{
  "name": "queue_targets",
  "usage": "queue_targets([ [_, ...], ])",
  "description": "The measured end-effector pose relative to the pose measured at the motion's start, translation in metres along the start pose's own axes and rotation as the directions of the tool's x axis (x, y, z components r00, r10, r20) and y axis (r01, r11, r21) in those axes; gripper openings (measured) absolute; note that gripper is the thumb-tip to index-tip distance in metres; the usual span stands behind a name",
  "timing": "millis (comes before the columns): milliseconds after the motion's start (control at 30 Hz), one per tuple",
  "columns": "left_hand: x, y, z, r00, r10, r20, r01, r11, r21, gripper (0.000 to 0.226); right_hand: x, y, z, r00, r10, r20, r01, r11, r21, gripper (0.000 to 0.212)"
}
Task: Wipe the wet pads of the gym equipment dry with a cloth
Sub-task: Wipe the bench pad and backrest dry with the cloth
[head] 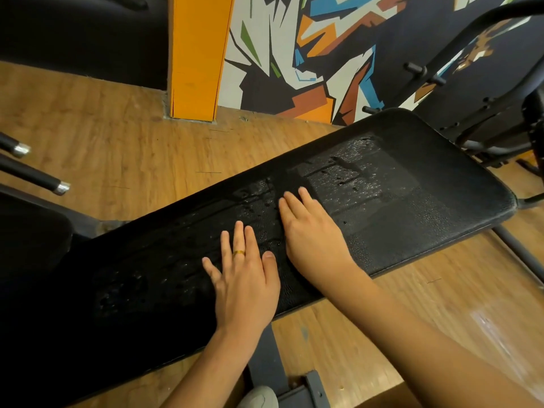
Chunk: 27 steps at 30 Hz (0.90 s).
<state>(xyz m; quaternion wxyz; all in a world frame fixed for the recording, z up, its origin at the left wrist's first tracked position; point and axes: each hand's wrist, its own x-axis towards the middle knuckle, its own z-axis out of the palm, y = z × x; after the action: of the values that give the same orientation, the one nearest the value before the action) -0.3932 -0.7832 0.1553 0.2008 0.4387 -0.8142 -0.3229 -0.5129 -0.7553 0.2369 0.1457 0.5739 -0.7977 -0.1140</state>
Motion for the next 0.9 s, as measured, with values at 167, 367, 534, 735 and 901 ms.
queue_targets([
  [167, 0.001, 0.003, -0.001, 1.0, -0.013, 0.005, 0.013, 1.0, -0.004, 0.071, 0.107, -0.007, 0.001, 0.996, 0.073, 0.049, -0.075, 0.996, 0.045, 0.042],
  [367, 0.0, 0.002, -0.002, 1.0, -0.021, 0.003, 0.021, 1.0, 0.005, 0.069, 0.093, -0.004, -0.003, 0.997, 0.074, 0.02, -0.075, 0.995, 0.067, 0.049],
  [534, -0.001, 0.001, 0.0, 1.0, -0.011, 0.009, 0.011, 1.0, -0.002, 0.068, -0.019, -0.001, -0.013, 0.998, 0.054, 0.025, -0.056, 0.993, 0.108, 0.062],
  [735, -0.001, 0.0, -0.001, 1.0, -0.001, 0.004, 0.001, 1.0, 0.003, 0.072, -0.042, 0.002, 0.0, 0.997, 0.059, -0.045, -0.056, 0.996, 0.074, 0.056],
  [901, 0.0, 0.001, -0.002, 1.0, -0.013, 0.006, 0.013, 1.0, 0.0, 0.071, 0.051, -0.002, 0.002, 0.998, 0.05, 0.027, -0.051, 0.999, 0.019, 0.051],
])
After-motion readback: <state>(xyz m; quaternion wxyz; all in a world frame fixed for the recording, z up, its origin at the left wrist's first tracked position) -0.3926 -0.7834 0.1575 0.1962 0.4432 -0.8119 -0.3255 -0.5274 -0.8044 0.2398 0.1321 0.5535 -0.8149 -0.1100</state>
